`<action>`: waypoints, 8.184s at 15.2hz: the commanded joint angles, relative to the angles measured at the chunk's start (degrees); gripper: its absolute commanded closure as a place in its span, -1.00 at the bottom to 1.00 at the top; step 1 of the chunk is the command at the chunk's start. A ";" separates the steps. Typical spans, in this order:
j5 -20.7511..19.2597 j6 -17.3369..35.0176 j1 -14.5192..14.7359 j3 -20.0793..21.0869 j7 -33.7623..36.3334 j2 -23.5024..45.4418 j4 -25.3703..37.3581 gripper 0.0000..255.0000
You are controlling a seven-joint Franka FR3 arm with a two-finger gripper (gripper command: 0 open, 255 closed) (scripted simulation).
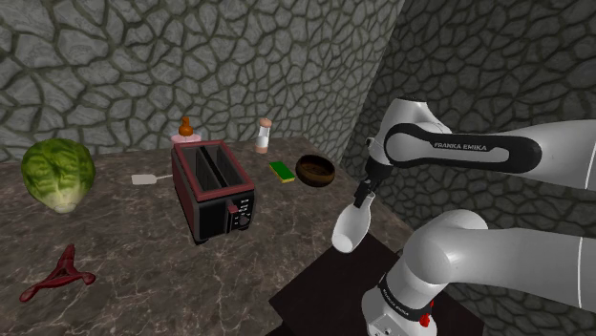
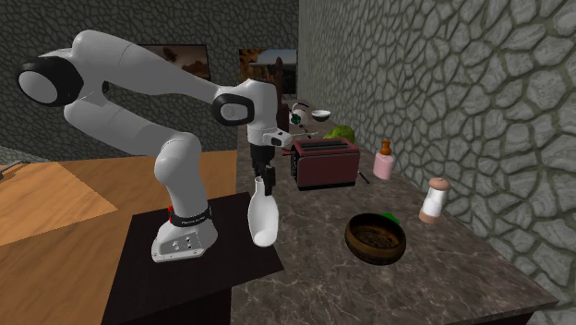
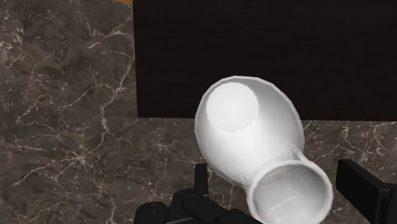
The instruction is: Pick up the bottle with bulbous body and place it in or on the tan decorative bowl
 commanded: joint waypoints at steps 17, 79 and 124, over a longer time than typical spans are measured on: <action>1.15 -6.47 0.55 0.99 -0.16 -1.93 4.58 1.00; 17.06 -30.65 -0.71 -9.34 -18.23 74.22 103.85 1.00; 15.85 -16.62 1.15 -9.06 -17.65 70.80 86.53 -1.00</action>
